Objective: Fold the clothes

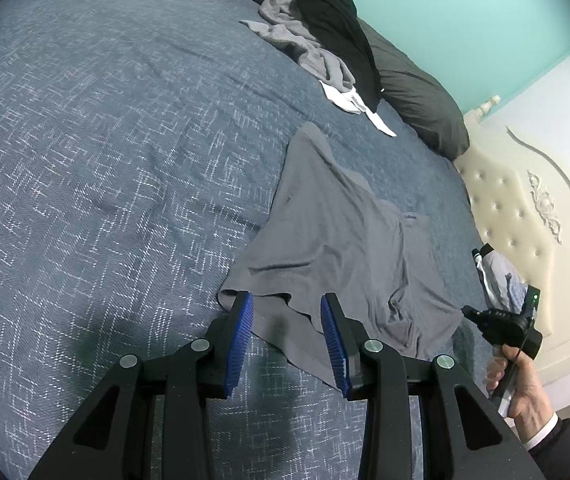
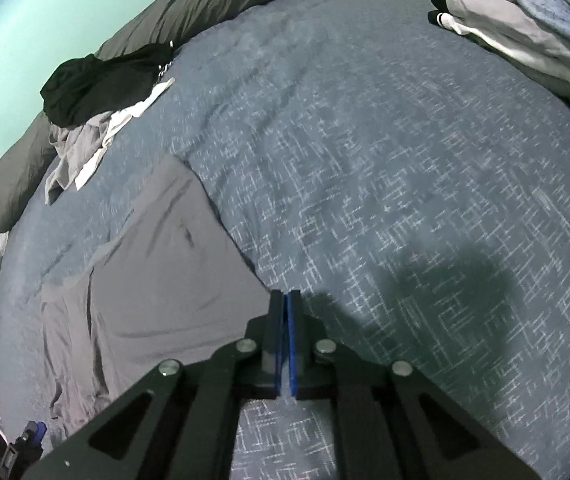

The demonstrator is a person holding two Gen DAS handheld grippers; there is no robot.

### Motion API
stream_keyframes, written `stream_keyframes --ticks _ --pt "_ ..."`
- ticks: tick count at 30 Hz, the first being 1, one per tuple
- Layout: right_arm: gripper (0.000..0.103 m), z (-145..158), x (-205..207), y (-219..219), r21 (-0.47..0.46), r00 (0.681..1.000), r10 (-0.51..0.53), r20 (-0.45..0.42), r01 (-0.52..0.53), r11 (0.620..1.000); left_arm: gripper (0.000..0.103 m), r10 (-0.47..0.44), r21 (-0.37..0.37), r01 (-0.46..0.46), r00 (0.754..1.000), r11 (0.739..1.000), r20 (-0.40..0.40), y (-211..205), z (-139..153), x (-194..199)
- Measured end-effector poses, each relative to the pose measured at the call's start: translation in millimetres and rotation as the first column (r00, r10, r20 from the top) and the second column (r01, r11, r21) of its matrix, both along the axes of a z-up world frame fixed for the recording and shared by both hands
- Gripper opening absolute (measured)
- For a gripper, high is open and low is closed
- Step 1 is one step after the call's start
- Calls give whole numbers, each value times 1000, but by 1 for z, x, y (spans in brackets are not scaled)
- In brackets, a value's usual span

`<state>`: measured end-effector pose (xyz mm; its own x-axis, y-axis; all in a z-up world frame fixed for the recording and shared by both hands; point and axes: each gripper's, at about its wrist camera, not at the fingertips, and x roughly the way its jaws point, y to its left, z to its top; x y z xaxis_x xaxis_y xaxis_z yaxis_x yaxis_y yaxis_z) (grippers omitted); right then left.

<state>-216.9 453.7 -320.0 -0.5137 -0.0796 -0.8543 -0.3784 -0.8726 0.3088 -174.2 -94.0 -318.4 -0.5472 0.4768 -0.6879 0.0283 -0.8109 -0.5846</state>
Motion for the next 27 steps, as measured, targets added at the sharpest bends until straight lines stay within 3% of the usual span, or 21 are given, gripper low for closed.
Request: stream_keyframes --ticks 10,15,22,27 --pt "2 -14 0 -4 38 998 -2 58 0 999 39 31 -3 -31 1000 1000 2 -10 0 -1" --pt "2 -17 8 1 8 1000 -9 -8 9 1000 45 86 -10 -86 996 996 -3 -28 0 -1" --pt "9 -12 40 13 -47 990 -123 -64 121 992 44 71 -40 -70 997 997 21 -28 -13 -9" --pt "17 -5 62 -4 -138 979 -128 -159 106 985 43 52 -28 -51 998 998 41 -19 -23 -14"
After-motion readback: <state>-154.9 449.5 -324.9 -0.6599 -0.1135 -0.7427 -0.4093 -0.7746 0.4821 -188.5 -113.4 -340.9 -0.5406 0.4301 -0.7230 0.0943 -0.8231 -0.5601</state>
